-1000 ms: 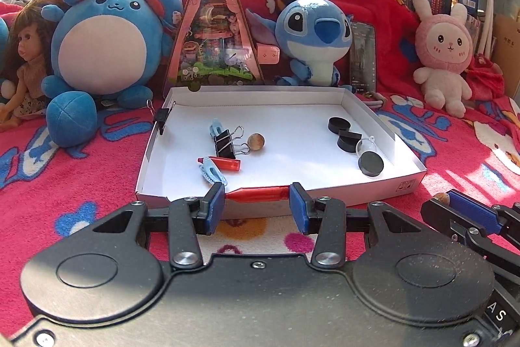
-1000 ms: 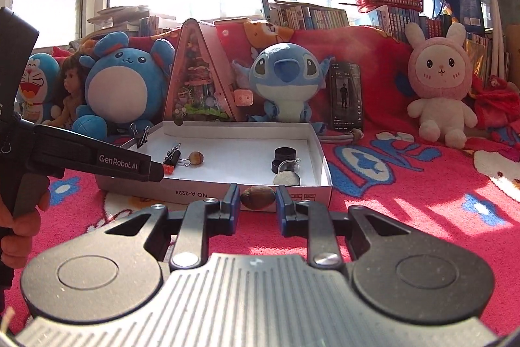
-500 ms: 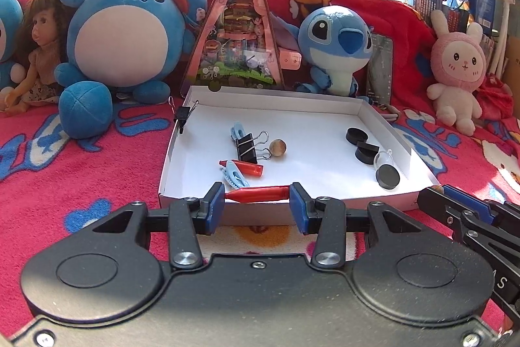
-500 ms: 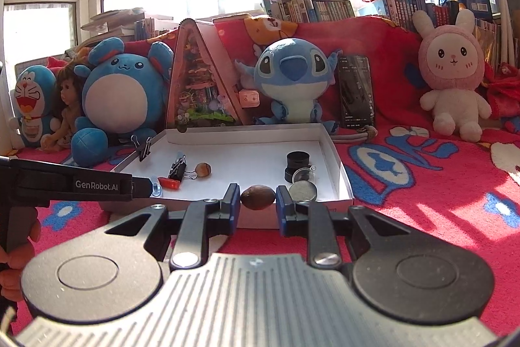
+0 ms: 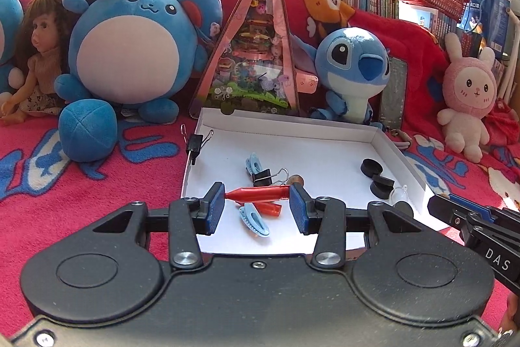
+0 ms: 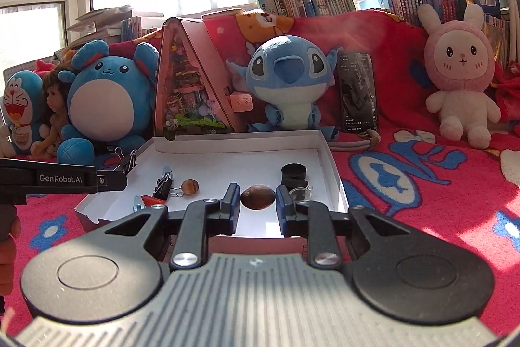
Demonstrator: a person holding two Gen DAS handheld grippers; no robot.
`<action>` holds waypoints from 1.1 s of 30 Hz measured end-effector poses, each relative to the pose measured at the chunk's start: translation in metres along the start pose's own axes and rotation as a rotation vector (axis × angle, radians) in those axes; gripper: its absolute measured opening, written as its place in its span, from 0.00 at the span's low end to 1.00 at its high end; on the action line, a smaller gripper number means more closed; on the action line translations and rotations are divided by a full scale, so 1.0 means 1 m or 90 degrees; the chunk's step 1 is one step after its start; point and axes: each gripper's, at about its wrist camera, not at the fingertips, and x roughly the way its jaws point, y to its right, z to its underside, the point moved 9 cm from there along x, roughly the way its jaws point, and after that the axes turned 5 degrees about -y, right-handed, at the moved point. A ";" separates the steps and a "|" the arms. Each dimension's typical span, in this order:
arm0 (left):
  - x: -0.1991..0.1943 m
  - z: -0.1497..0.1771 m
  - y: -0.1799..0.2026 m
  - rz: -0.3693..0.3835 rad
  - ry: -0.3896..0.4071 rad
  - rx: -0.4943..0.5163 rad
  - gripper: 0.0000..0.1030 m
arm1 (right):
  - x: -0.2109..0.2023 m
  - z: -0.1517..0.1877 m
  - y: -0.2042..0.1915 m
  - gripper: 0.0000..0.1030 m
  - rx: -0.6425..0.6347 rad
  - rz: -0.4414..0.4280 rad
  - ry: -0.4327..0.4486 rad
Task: Organize rigid objects
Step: 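Carry the red marker and the acorn into the white box, then open left tool to release the marker while right tool releases the acorn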
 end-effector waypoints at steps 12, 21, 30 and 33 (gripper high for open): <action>0.048 -0.017 0.005 -0.004 -0.043 -0.006 0.40 | 0.042 -0.015 0.000 0.27 -0.013 0.005 -0.048; 0.077 -0.015 0.005 -0.035 -0.076 -0.001 0.40 | 0.070 -0.016 0.002 0.27 0.007 0.004 -0.091; 0.085 -0.011 0.005 -0.046 -0.081 0.006 0.40 | 0.088 -0.008 0.003 0.27 0.022 0.008 -0.118; 0.089 -0.010 0.004 -0.050 -0.084 0.005 0.40 | 0.092 -0.007 0.003 0.27 0.019 0.008 -0.123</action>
